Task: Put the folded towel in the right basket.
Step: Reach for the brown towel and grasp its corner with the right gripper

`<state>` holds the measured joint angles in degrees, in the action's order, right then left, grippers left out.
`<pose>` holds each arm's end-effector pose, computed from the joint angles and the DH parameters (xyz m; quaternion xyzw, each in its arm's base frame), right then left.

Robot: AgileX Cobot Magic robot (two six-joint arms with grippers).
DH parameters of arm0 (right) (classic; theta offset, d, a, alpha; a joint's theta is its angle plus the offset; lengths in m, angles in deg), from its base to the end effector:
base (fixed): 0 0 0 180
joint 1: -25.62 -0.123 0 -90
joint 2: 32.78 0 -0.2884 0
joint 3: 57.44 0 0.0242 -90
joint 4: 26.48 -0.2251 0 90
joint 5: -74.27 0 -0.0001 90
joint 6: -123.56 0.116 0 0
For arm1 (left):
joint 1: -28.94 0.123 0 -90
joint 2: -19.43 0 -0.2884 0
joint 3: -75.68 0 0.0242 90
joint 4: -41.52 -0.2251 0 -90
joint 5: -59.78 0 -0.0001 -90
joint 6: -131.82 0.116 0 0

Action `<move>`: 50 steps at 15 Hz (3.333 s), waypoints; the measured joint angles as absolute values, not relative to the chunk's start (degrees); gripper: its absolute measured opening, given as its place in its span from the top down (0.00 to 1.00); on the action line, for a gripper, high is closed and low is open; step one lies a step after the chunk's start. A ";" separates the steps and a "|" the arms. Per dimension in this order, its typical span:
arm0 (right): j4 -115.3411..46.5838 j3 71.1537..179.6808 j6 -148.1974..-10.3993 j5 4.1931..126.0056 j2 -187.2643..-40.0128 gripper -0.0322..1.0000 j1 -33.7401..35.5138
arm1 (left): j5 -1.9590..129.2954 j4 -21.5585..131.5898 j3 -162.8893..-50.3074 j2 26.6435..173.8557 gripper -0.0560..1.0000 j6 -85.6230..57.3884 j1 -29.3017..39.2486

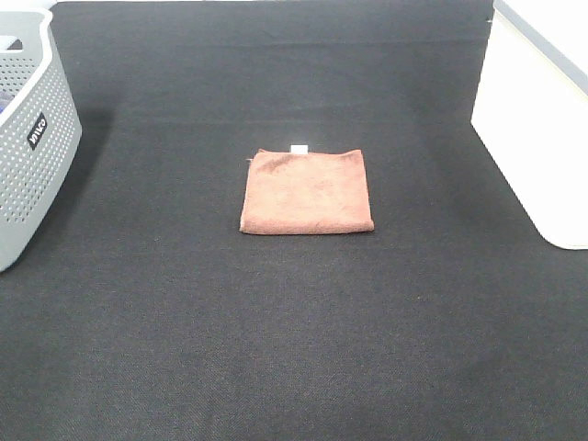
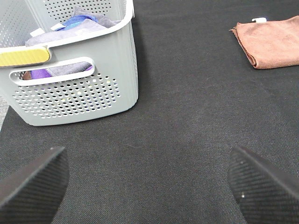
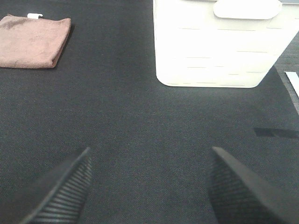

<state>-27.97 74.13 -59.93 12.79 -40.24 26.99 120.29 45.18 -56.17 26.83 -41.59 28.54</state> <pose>-0.0101 0.0029 0.2533 -0.0164 0.8541 -0.0091 0.5198 -0.0101 -0.0064 0.2566 0.0531 0.8462 -0.0033 0.5302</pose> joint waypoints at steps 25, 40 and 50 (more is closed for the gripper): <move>-27.97 74.13 -59.93 12.79 -40.24 0.33 26.99 | 120.29 45.18 -56.17 26.83 0.12 -41.59 28.54; -27.97 74.13 -59.93 12.79 -40.24 0.33 26.99 | 120.29 45.18 -56.17 26.83 0.12 -41.59 28.54; -27.97 74.13 -59.93 12.79 -40.24 0.33 26.99 | 120.29 45.18 -56.17 26.83 0.12 -41.59 28.54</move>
